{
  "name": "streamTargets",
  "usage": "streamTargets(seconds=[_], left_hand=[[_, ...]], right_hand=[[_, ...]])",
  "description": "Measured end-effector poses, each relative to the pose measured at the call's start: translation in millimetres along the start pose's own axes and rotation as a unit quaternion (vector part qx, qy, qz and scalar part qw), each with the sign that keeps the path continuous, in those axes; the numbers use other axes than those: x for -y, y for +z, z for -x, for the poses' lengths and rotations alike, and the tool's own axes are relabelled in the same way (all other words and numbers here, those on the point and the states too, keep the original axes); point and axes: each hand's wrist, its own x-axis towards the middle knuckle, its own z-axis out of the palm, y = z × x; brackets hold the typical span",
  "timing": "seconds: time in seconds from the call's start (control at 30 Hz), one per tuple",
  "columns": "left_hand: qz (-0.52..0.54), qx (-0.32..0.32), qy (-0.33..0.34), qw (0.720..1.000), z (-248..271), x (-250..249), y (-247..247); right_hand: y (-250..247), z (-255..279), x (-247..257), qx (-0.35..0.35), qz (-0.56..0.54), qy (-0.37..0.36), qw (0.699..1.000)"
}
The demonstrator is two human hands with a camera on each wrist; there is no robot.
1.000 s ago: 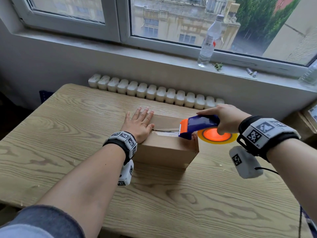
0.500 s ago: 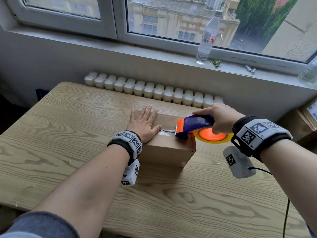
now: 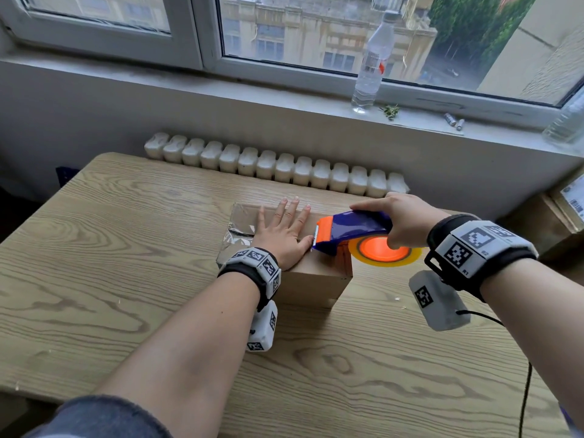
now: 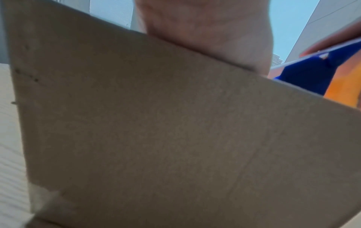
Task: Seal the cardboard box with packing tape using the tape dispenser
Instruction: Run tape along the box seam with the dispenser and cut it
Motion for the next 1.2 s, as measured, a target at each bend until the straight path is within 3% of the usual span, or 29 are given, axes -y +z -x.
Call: streamTargets(seconds=[0.23, 0.43, 0.6, 0.8, 1.2], left_hand=[[0.006, 0.002, -0.003, 1.0, 1, 3, 0], [0.0, 0.011, 0.001, 1.0, -1, 3, -1], [-0.014, 0.014, -0.008, 1.0, -1, 0, -3], [0.006, 0.02, -0.03, 0.999, -4, -13, -6], [0.001, 0.023, 0.041, 0.999, -18, -67, -5]], right_hand=[[1, 8, -21, -0.003, -0.035, -0.001, 0.999], [-6, 39, -65, -0.004, -0.038, 0.053, 0.998], [5, 42, -61, -0.038, 0.0, 0.041, 0.998], [13, 35, -67, -0.029, -0.02, 0.039, 0.999], [32, 18, -89, -0.034, -0.081, 0.011, 0.996]])
